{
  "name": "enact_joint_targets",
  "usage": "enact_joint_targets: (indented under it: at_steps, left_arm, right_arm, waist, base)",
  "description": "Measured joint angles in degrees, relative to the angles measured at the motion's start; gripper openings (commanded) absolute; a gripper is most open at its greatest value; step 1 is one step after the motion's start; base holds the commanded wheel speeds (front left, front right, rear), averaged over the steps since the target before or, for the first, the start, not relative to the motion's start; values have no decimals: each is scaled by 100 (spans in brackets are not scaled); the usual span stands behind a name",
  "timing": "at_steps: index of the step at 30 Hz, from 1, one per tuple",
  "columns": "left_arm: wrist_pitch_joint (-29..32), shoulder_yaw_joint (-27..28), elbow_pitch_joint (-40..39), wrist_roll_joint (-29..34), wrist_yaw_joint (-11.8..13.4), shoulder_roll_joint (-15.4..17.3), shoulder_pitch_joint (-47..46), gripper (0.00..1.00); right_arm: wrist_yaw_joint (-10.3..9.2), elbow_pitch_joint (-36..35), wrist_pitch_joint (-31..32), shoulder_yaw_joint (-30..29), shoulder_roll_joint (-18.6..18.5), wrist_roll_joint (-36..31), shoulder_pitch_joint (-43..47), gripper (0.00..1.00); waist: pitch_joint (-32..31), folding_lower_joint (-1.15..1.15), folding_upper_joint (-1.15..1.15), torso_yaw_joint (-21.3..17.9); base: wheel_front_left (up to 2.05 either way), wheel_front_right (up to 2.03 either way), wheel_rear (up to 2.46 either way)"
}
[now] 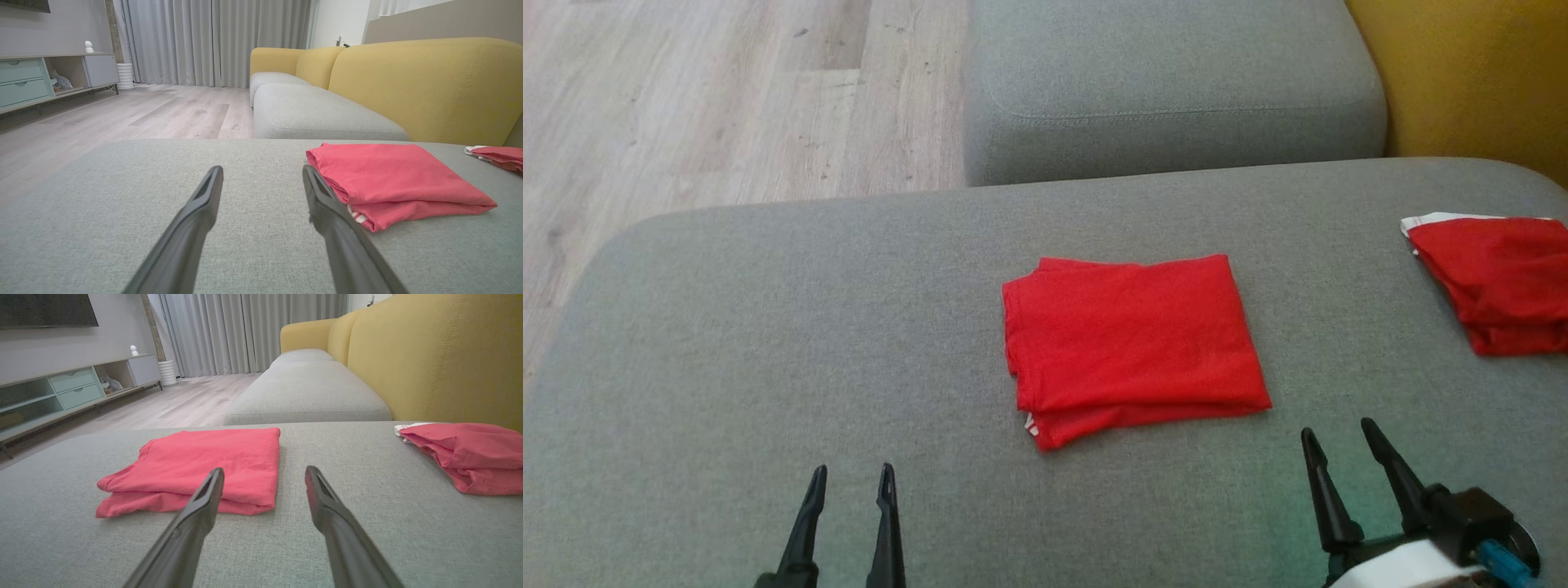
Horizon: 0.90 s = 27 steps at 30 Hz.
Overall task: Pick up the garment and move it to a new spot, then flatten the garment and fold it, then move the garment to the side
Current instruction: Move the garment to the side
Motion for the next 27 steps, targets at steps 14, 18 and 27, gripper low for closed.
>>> enact_joint_targets:
  at_steps: [14,18,27]
  left_arm:
    - [0,-53,-309,37,-43,-3,-61,100]
    - [0,-205,-407,37,4,-4,-238,100]
    - [0,-548,-260,45,38,-12,-671,100]
  right_arm:
    - [0,810,-1,51,21,105,-520,100]
    - [0,1410,171,196,-124,403,-1441,100]
    - [1,2895,1065,586,-245,1141,-3097,100]
  waist:
    - [416,0,0,75]
    - [727,1,0,124]
    - [1142,1,0,373]
  base:
    - [0,0,0]
    - [0,0,0]
    - [0,0,0]
